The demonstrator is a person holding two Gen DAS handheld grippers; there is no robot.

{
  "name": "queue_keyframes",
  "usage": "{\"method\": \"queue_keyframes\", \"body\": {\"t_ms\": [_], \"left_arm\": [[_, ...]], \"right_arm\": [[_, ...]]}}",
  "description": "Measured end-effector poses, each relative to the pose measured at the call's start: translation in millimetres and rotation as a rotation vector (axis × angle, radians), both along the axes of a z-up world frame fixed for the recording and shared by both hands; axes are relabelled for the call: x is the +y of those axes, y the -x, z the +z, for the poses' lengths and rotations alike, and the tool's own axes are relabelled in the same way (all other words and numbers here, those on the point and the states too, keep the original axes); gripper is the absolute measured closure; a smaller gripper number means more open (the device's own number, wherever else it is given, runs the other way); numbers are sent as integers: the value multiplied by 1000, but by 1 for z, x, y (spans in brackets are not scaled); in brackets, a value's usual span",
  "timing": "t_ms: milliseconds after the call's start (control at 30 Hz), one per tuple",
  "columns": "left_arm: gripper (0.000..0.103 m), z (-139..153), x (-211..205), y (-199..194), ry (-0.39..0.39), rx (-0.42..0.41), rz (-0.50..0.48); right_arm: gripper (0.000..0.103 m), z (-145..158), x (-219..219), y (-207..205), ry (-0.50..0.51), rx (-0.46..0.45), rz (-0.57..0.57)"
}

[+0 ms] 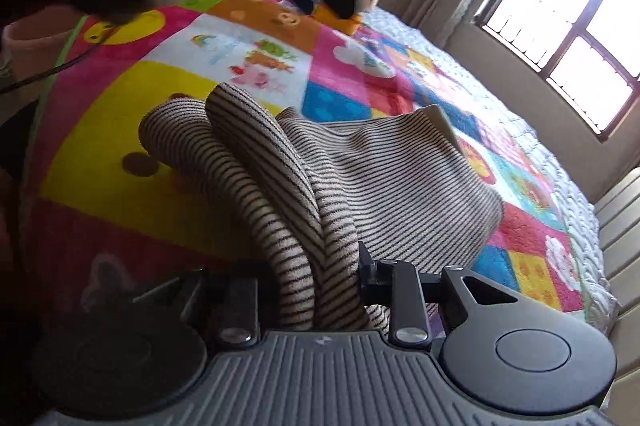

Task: Fold clothes

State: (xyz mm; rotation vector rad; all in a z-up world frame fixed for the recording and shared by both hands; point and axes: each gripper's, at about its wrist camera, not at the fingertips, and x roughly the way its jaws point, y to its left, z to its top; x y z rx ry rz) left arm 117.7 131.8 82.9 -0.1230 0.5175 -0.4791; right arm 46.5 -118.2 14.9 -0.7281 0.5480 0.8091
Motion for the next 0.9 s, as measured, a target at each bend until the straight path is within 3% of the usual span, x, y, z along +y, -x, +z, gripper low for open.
{"method": "queue_keyframes", "body": {"t_ms": [100,167,267,333,400,500,600,767,900], "left_arm": [[0,-5,-29,-46,-4,25,-83],[0,-17,-44,-75,-28,63,-79],[0,-50,-59,-114,-149,134,20],[0,-74,-58,-127,-275,148,87],[0,-89,-42,-131,-284,162,112],[0,-89,-6,-121,-247,163,210],[0,-82,18,-100,-306,123,294],[0,-62,40,-55,-132,134,216],[0,-64,22,-20,34,193,45]], "right_arm": [[76,8,-6,14,-5,76,20],[76,14,-11,19,-4,94,22],[76,12,-15,22,12,101,11],[75,8,-16,22,22,107,1],[75,5,-15,21,21,113,-2],[74,3,-11,18,19,124,4],[74,1,-6,16,23,120,15],[74,0,2,16,16,93,28],[69,2,-5,24,-17,104,-3]]}}
